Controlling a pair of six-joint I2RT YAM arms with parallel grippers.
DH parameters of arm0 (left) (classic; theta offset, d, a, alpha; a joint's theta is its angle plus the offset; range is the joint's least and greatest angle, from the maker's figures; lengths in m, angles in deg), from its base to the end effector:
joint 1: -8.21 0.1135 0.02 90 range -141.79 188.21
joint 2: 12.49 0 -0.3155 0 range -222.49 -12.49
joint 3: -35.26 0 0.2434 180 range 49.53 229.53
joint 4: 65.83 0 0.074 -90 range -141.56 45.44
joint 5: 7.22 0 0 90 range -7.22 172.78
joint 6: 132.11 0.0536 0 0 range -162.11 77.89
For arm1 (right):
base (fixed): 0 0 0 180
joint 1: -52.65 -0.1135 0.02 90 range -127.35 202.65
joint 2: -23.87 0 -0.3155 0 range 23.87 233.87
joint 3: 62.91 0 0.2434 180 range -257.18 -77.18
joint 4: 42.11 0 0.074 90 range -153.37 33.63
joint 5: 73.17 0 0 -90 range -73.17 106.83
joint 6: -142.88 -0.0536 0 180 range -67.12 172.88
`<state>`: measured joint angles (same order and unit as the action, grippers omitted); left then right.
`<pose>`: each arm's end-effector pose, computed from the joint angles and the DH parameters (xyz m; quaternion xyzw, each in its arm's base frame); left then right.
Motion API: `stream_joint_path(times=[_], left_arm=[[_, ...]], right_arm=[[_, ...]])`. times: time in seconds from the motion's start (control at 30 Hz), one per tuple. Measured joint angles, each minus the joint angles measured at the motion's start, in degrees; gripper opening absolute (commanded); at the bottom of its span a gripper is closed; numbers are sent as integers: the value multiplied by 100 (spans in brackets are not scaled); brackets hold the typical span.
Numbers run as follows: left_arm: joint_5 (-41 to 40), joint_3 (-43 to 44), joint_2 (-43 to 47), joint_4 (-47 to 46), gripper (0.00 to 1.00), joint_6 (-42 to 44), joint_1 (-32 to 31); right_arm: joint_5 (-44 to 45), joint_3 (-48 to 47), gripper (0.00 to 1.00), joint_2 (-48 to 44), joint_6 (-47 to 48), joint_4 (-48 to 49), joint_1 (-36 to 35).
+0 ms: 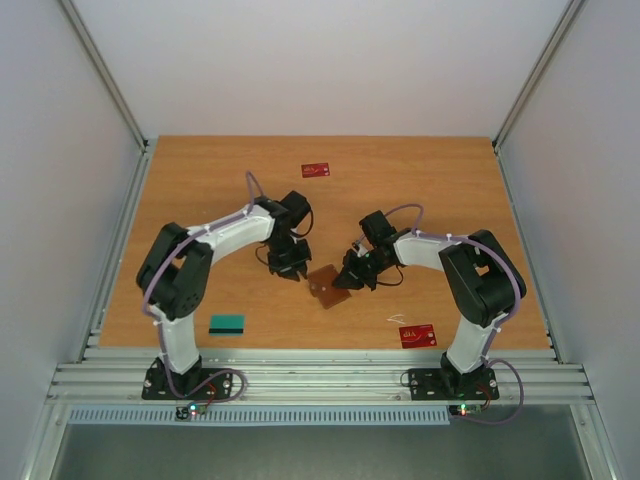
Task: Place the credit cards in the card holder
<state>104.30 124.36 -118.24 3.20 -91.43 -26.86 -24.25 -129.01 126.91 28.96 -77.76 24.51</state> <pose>0.2737 -0.2161 0.2239 0.1148 -0.9750 0.1631 0.0979 0.2655 0.1820 0.1654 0.0871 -0.9231 -0.3738 0.0248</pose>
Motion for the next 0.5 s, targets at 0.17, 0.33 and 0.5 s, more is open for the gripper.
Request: stream_joint_path(times=[0.17,0.33,0.5], left_arm=[[31,516,-826,-256,14,337,0],[66,756,-1161,-170,12,533,13],[166,1104,-1438,-201,12,629,42]], right_arm=[[4,-11,9,2,66,-17,-4],[4,-15,9,2,79,-31,-4],[-13,9,9,-39,76,-160,-11]])
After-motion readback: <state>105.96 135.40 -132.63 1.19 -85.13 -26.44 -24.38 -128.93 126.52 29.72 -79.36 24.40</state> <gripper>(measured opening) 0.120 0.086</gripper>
